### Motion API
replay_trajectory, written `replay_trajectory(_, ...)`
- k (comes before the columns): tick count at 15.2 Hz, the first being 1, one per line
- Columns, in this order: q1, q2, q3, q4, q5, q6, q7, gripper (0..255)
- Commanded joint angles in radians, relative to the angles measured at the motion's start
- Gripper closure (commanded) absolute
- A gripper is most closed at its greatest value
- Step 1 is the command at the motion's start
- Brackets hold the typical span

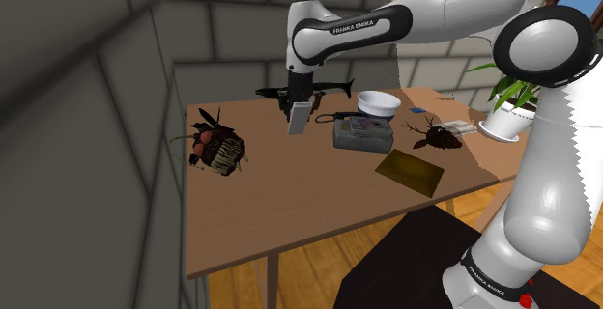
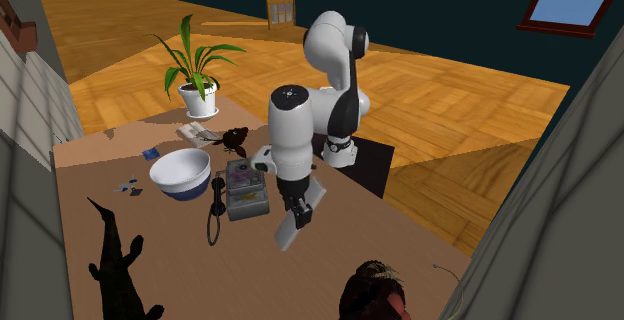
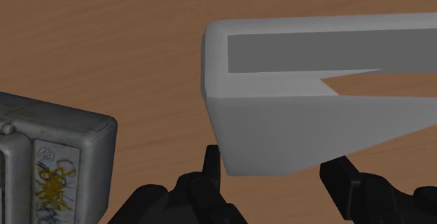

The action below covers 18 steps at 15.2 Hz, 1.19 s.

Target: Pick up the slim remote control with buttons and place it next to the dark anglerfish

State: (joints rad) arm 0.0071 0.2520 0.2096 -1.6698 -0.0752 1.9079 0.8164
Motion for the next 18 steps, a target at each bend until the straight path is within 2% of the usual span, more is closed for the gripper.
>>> replay_trajectory(1, 0.001, 0.007, 0.0, -0.018, -0.002, 0.026, 0.003, 255)
replay_trajectory(18, 0.004, 0.082, -0.008, -0.147, -0.026, 0.229, 0.021, 255)
